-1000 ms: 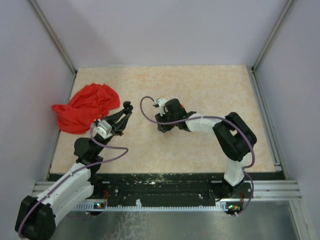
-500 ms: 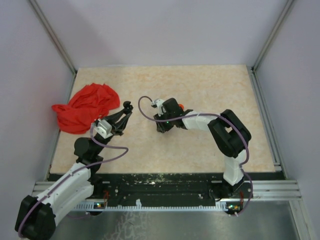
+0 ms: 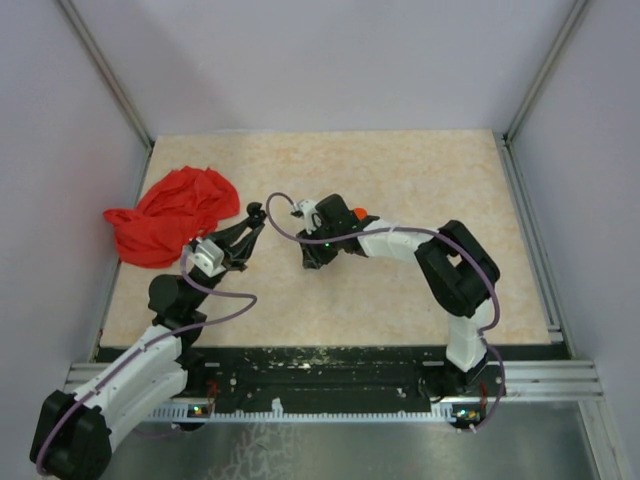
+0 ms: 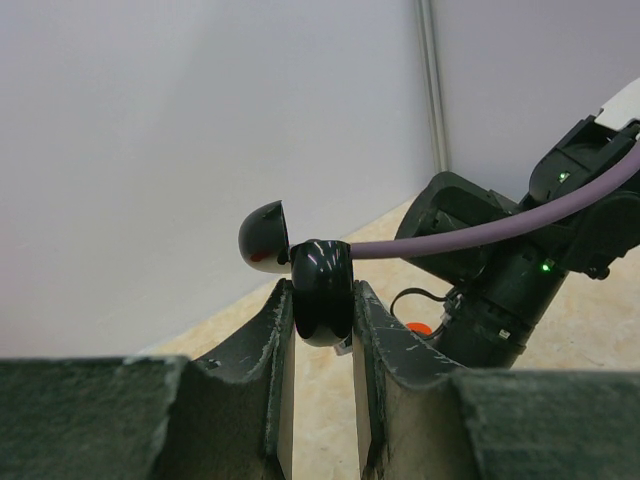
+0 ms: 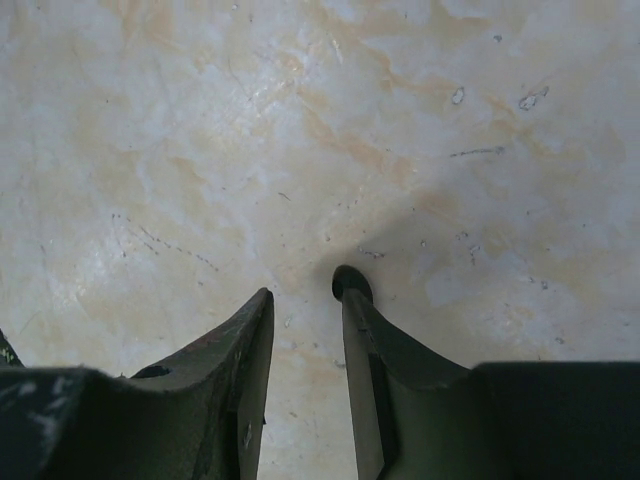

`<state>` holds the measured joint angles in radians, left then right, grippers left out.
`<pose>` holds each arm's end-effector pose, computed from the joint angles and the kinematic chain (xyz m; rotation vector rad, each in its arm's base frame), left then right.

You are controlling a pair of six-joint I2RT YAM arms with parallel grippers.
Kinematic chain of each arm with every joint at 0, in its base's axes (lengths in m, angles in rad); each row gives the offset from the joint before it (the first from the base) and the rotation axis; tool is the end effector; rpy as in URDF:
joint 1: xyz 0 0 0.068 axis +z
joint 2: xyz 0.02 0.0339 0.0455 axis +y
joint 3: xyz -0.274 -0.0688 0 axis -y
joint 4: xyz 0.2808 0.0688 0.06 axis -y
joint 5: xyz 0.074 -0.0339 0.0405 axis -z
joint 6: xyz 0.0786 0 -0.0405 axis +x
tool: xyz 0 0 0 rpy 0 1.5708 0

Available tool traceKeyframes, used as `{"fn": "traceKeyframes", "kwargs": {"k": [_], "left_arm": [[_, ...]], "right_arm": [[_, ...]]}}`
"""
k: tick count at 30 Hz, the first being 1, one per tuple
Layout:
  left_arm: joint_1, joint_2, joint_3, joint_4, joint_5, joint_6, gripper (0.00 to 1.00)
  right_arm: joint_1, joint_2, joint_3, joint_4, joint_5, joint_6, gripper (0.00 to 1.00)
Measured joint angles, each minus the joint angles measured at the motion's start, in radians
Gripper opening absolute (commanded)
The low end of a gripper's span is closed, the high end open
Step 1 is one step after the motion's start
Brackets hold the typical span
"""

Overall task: Insert the wireless bluetooth earbuds into the charging case
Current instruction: Pick up the earbud from the center of the board.

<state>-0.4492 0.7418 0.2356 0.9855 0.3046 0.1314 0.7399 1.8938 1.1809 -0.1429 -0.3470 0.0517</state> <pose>0.1923 -0.1189 0.2837 0.5769 0.9671 -0.4499 0.3185 0.3269 0.1234 -0.9994 2.3027 0.7658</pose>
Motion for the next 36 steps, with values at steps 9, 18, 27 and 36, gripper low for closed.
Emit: {"fn": "traceKeyframes", "kwargs": {"k": [9,18,27,36], "left_arm": [[0.000,0.000,0.000,0.000,0.000,0.000,0.00],[0.000,0.000,0.000,0.000,-0.002,0.000,0.00],[0.000,-0.003,0.000,-0.001,-0.018,0.001,0.00],[0.000,-0.003,0.000,-0.006,-0.028,0.001,0.00]], "right_arm": [[-0.001,0.002,0.106,-0.119,0.026,-0.099,0.34],[0.019,0.064,0.156,-0.196,0.100,-0.173,0.32],[0.058,0.106,0.202,-0.247,0.172,-0.195,0.28],[0.073,0.137,0.231,-0.251,0.214,-0.212,0.22]]}}
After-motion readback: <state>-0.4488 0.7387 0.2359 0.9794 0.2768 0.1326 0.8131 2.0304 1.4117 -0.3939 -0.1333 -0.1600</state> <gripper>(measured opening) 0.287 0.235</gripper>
